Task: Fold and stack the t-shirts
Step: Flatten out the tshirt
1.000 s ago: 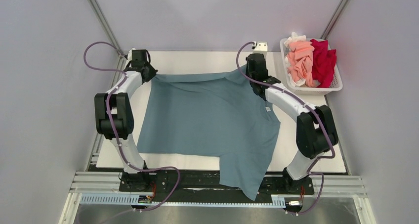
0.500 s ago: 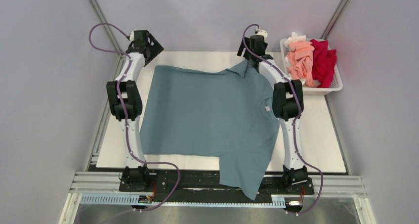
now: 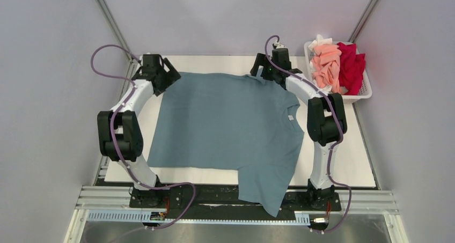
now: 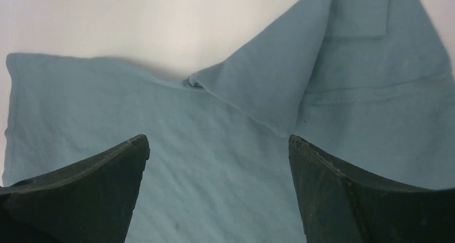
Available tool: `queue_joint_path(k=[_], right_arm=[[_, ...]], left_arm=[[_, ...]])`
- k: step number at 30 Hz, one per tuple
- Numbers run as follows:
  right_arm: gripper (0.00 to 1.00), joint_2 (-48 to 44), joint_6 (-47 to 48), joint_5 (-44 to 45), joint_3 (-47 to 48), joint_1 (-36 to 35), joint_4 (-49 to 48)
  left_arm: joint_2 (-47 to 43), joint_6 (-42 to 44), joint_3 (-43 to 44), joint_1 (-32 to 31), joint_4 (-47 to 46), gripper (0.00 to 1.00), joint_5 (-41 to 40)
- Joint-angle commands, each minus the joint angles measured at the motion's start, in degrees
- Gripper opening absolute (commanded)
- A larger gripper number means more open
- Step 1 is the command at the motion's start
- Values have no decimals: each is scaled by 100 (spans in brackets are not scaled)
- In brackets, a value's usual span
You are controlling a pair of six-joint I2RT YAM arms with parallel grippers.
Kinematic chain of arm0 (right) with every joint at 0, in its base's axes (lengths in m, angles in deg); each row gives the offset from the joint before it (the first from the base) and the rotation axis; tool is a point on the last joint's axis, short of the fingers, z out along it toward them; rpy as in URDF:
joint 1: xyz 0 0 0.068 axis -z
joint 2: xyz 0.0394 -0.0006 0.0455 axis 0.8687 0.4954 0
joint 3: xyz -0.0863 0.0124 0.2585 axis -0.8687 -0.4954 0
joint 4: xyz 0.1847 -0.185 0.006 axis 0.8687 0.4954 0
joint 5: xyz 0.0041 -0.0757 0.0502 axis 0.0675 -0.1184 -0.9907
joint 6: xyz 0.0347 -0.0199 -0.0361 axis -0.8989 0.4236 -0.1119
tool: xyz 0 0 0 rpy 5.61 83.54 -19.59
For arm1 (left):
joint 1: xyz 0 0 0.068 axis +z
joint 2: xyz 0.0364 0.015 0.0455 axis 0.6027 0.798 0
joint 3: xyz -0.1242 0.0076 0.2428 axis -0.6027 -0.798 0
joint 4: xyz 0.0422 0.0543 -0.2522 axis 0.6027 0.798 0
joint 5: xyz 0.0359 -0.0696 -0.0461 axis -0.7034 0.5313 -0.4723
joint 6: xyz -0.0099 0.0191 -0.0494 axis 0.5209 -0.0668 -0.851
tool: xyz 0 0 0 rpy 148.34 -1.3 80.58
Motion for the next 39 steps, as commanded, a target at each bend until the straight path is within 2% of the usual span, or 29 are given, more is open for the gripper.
queue_joint_path(k=[1, 5, 11, 15, 20, 26, 28, 30, 32, 34, 38, 39], right_arm=[[100, -15, -450, -213, -353, 9, -131], [100, 236, -523, -280, -240, 9, -123], [100, 899, -506, -331, 445, 10, -121], [100, 1466, -545, -428, 1089, 8, -134], [100, 2211, -601, -163, 2194, -9, -397], [100, 3408, -752, 269, 3830, -18, -2115], [100, 3865, -831, 188, 4570, -22, -2566], [100, 4116, -791, 237, 4924, -61, -3202], [100, 4081, -565, 463, 4946, -85, -3559], [100, 3803, -317, 566, 4741, -88, -3451], [100, 2759, 357, 409, 3677, -86, -2983], [100, 2586, 600, 408, 3658, -88, -2494]], left_arm=[[-603, -48, -1087, -472, -336, 100, 118], [-886, -94, -1860, -796, -455, 100, 98], [-1113, -214, -2710, -1003, -583, 100, 46], [-1155, -209, -3216, -999, -574, 100, -72], [-1059, -184, -3348, -999, -508, 100, -130], [-1001, -154, -3424, -1012, -413, 100, -210], [-1041, -154, -3435, -1009, -380, 100, -289], [-1083, -150, -3441, -1012, -394, 100, -267], [-1119, -133, -3426, -1012, -407, 100, -176], [-1152, -135, -3369, -1010, -371, 100, -157], [-1368, -122, -3204, -1014, -276, 100, -203], [-1424, -115, -3167, -1014, -202, 100, -231]])
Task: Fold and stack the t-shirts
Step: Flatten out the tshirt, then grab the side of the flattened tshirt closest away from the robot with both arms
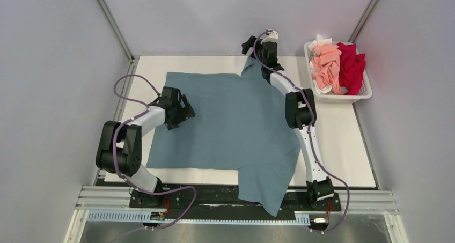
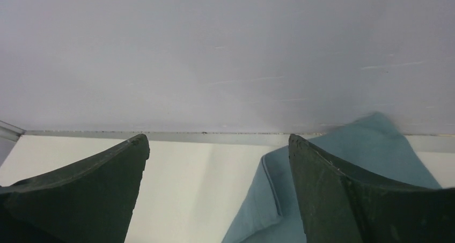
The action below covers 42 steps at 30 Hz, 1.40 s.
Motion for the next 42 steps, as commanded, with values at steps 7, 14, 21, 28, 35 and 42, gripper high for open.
queue_joint_path(k=[7, 14, 21, 28, 35, 42], right_arm=[[100, -3578, 1229, 343, -2681, -36, 2026], [100, -5976, 607, -310, -5902, -64, 2975], [100, -7442, 200, -58, -7891, -399, 2994], [100, -7939, -53, 359, -8480, -639, 3164], [100, -7849, -80, 360, -8429, -665, 3217], [100, -7920, -69, 470, -8488, -676, 3230]], left_arm=[[-1247, -158, 141, -3, 770, 100, -598], [-2647, -794, -602, -8, 1821, 100, -1208], [-4186, -1935, -1452, -3, 3010, 100, -1930], [-4536, -2915, -2090, -10, 3586, 100, -1871], [-4168, -3405, -2473, -9, 3505, 93, -1557], [-3988, -3695, -2689, -9, 3178, 75, -1841]])
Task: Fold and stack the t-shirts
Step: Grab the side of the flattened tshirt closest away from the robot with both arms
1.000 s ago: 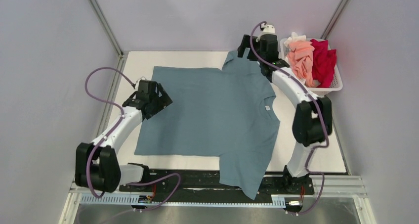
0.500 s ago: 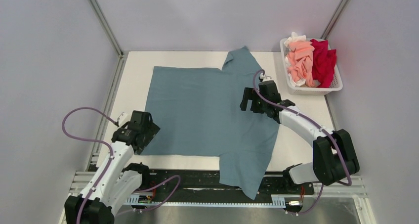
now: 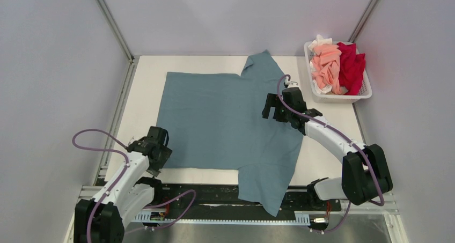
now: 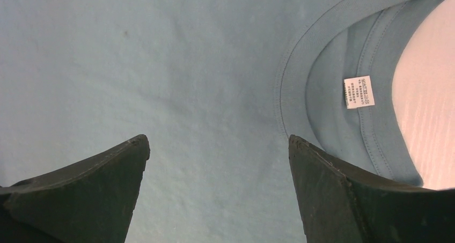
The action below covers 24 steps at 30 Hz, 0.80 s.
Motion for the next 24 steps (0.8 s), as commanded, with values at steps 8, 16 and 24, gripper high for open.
queue_joint_path(k=[8, 16, 24], right_arm=[[100, -444, -109, 258, 3, -76, 53], [100, -764, -89, 494, -40, -88, 373], [97, -982, 118, 666, 130, -1194, 1519]], left_arm=[[735, -615, -159, 8, -886, 56, -445], [1904, -452, 197, 298, -1171, 26, -520], [1684, -170, 107, 326, -1460, 0, -573]])
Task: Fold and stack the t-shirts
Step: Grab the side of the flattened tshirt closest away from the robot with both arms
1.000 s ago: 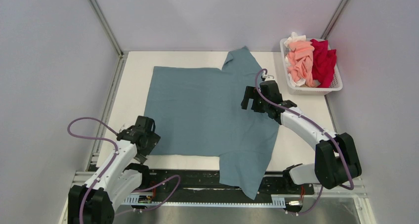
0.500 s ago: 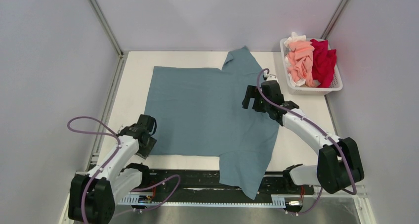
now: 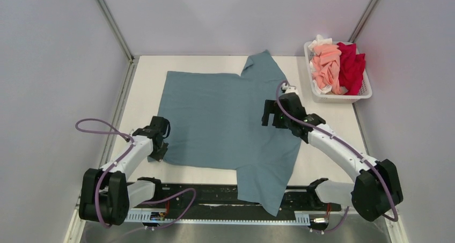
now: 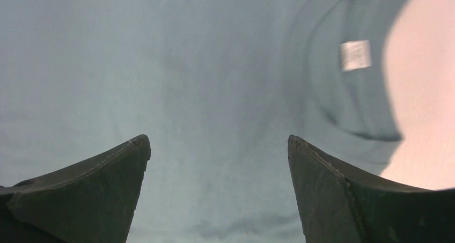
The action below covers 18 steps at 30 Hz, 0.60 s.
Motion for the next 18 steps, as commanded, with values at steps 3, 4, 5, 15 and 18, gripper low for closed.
queue_joint_path(k=[3, 4, 5, 15, 18], right_arm=[[94, -254, 14, 95, 72, -1651, 1604], [93, -308, -96, 52, 6, -1956, 1858], [92, -387, -205, 8, -66, -2268, 2089], [66, -525, -1197, -1515, -915, -4317, 2875], [65, -284, -1267, -1698, -1139, -4719, 2715]], left_arm=[[-217, 188, -550, 68, -1046, 0, -72], [-311, 223, -590, 66, -1076, 0, -25], [-347, 264, -612, 65, -1130, 0, -8], [-331, 460, -670, 65, -1274, 0, 229], [-314, 470, -670, 65, -1297, 0, 293]])
